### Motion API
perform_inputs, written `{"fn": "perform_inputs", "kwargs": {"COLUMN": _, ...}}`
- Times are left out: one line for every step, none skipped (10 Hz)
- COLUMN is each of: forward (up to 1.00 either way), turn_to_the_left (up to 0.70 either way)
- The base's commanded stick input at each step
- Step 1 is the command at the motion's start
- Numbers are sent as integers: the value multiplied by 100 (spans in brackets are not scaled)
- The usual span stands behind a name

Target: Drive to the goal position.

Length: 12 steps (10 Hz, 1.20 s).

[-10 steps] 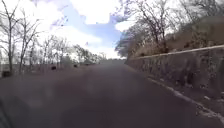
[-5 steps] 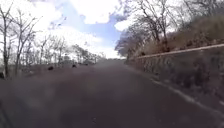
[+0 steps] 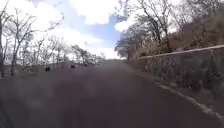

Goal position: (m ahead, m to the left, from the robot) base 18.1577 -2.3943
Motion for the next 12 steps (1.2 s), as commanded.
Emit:
{"fn": "perform_inputs", "kwargs": {"forward": 70, "turn_to_the_left": 0}}
{"fn": "perform_inputs", "kwargs": {"forward": 70, "turn_to_the_left": 0}}
{"fn": "perform_inputs", "kwargs": {"forward": 70, "turn_to_the_left": 1}}
{"fn": "perform_inputs", "kwargs": {"forward": 70, "turn_to_the_left": 2}}
{"fn": "perform_inputs", "kwargs": {"forward": 70, "turn_to_the_left": 0}}
{"fn": "perform_inputs", "kwargs": {"forward": 70, "turn_to_the_left": 0}}
{"fn": "perform_inputs", "kwargs": {"forward": 70, "turn_to_the_left": 0}}
{"fn": "perform_inputs", "kwargs": {"forward": 70, "turn_to_the_left": 0}}
{"fn": "perform_inputs", "kwargs": {"forward": 70, "turn_to_the_left": 0}}
{"fn": "perform_inputs", "kwargs": {"forward": 70, "turn_to_the_left": 0}}
{"fn": "perform_inputs", "kwargs": {"forward": 70, "turn_to_the_left": 0}}
{"fn": "perform_inputs", "kwargs": {"forward": 70, "turn_to_the_left": 0}}
